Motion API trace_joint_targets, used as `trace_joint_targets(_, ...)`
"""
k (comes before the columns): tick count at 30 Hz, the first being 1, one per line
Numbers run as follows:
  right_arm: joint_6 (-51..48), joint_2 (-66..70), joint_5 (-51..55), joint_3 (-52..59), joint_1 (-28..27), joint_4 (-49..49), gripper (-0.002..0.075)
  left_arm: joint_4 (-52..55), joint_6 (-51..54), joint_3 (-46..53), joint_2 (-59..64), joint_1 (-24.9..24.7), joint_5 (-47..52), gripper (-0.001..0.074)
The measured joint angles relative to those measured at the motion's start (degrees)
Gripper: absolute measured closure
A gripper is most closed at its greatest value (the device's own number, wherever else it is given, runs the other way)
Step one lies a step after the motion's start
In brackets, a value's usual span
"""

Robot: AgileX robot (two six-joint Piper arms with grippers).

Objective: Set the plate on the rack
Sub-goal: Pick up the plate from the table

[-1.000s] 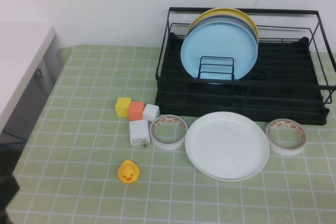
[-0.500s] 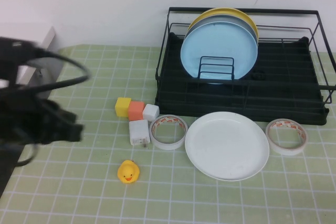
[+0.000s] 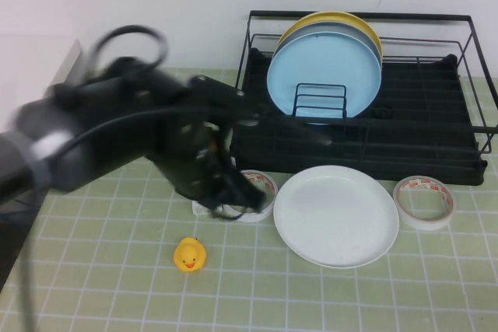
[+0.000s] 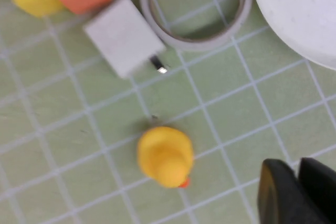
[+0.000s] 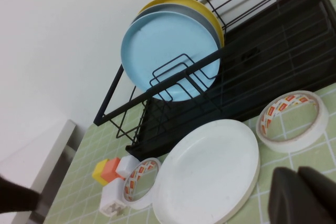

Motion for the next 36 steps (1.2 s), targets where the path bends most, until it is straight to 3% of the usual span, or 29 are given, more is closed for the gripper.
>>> trace_joint_targets(2,-0.2,0.0,0.0,0.0,0.0,0.0,0.0717,-2.0,-0.6,-4.3,4.6,-0.1,3.0,0.0654)
trace_joint_targets(8,-0.8,0.0,0.0,0.0,0.0,0.5,0.0717,-8.2,-3.1,-16.0,16.2,-0.1,10.1,0.0385)
trace_joint_targets(12,-1.1,0.0,0.0,0.0,0.0,0.7,0.0717,-12.6,-5.2,-20.9,22.2,-0.1,8.7,0.0328)
trace_joint_targets(33,-1.3,0.0,0.4,0.0,0.0,1.0,0.0717,-16.3,-12.4,-23.3,35.5,-0.1,-3.9,0.0425)
trace_joint_targets(36,-1.3,0.0,0.5,0.0,0.0,1.0,0.0717,-16.4,-12.4,-23.4,35.5,-0.1,-4.1,0.0471)
